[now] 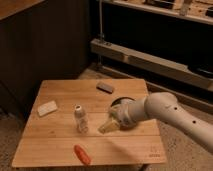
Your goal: Knock the bottle over
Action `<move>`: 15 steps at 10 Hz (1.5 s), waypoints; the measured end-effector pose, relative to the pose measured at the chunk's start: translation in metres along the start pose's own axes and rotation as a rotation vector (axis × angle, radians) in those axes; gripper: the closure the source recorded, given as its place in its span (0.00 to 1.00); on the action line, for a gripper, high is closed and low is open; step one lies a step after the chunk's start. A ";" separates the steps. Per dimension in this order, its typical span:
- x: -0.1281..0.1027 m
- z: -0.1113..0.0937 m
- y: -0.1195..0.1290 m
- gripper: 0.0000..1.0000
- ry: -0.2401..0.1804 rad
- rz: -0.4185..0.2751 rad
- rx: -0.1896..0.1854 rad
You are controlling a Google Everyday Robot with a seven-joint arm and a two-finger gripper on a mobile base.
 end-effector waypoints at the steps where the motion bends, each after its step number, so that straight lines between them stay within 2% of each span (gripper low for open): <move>1: 0.000 0.000 0.000 0.30 0.000 0.000 0.000; 6: 0.000 0.000 0.000 0.31 0.000 0.000 0.000; 7: 0.001 0.000 0.001 0.35 0.000 -0.001 -0.004; 11: 0.030 0.018 0.005 0.77 -0.004 -0.031 -0.050; 13: 0.035 0.016 0.007 0.85 -0.007 -0.030 -0.064; 15: 0.049 0.021 0.007 0.85 -0.011 -0.031 -0.068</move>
